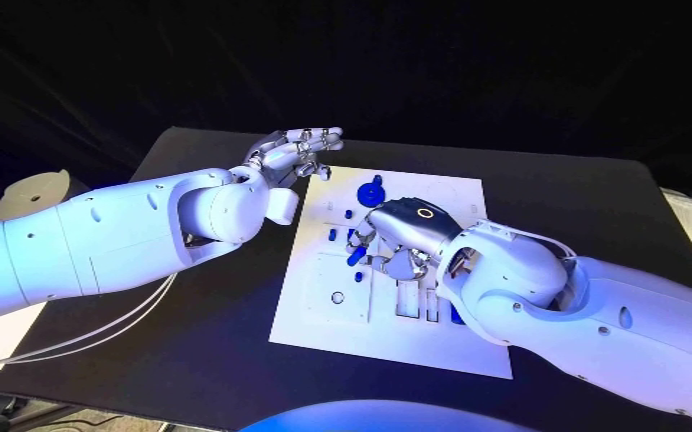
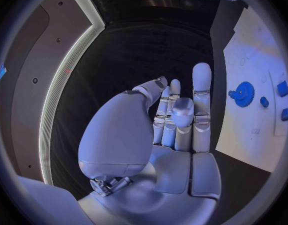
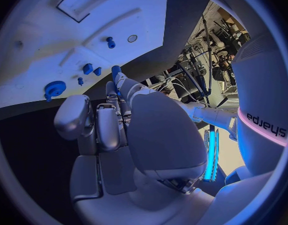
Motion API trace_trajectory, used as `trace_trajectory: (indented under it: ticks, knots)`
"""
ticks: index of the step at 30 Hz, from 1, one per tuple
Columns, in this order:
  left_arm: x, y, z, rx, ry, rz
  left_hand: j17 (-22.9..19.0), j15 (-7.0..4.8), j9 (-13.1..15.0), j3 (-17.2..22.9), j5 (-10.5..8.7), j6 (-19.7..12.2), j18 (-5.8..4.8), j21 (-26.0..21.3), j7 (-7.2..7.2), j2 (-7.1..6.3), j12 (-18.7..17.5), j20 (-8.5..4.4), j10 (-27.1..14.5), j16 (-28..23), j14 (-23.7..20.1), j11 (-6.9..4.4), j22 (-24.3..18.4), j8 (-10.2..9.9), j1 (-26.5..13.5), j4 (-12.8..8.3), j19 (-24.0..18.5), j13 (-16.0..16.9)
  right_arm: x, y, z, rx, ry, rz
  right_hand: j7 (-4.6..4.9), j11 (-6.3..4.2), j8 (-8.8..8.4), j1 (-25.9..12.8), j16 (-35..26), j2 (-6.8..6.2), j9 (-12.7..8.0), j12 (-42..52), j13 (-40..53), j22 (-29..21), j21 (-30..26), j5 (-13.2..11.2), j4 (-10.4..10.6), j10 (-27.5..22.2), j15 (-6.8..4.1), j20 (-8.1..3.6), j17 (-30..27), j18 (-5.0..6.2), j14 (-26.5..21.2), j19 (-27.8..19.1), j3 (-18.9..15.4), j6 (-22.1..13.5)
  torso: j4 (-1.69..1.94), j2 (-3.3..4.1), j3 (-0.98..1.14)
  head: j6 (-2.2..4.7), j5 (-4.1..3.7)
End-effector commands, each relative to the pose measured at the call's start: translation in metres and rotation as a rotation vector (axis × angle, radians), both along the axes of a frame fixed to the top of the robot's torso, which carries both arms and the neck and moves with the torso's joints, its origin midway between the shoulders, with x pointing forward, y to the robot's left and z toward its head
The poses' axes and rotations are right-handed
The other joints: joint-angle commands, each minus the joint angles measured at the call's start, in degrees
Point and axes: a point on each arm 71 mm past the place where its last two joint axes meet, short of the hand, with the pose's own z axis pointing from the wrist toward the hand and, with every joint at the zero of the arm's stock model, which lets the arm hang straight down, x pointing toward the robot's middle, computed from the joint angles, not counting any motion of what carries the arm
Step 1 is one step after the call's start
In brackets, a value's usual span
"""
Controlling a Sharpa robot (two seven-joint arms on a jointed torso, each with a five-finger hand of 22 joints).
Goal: Assemble the parts on the task board
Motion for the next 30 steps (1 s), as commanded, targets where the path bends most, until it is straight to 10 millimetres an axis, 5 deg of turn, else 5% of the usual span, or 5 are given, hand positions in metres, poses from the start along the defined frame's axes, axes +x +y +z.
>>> trace_trajectory:
  ticks: [1,12,30]
  knots:
    - [-0.001,-0.004,0.001,-0.008,-0.011,-0.023,-0.06,-0.11,-0.02,-0.20,-0.11,-0.46,1.14,-0.28,-0.03,0.52,0.35,-0.07,-0.32,-0.18,-0.38,0.08,-0.06,-0.19,-0.12,0.03,-0.28,0.06,-0.005,0.008,-0.009,-0.033,-0.003,0.052,0.31,-1.27,-0.37,-0.56,0.37,-0.06,0.03,-0.19,0.08,0.02,0.26,0.29,0.02,1.78,-0.19,0.00,-0.02,-0.36,2.76,-0.15,0.30,-0.05,-0.02,0.03,-0.04,-0.20,0.32]
    - [-0.001,-0.006,0.002,-0.012,-0.012,-0.031,-0.06,-0.11,-0.02,-0.20,-0.11,-0.46,1.14,-0.28,-0.03,0.52,0.35,-0.07,-0.32,-0.18,-0.38,0.08,-0.06,-0.19,-0.12,0.03,-0.28,0.06,-0.011,0.023,-0.035,-0.056,0.061,0.086,0.48,-1.14,-0.54,-0.98,0.33,-0.15,0.07,-0.49,0.09,-0.09,0.20,0.32,-0.22,1.75,-0.11,0.06,-0.15,-0.33,2.72,-0.24,0.75,-0.14,0.01,0.04,0.10,-0.63,0.84]
    - [-0.001,-0.008,0.002,-0.014,-0.011,-0.037,-0.06,-0.11,-0.02,-0.20,-0.11,-0.46,1.14,-0.28,-0.03,0.52,0.35,-0.07,-0.32,-0.18,-0.38,0.08,-0.06,-0.19,-0.12,0.03,-0.28,0.06,-0.012,0.026,-0.045,-0.094,0.097,0.103,0.48,-1.09,-0.59,-2.44,0.36,-0.52,0.29,-0.82,0.16,-0.14,0.18,0.39,-0.30,2.03,-0.03,0.18,-0.24,-0.30,2.67,-0.33,0.72,0.19,-0.08,-0.01,0.07,-0.82,1.03]
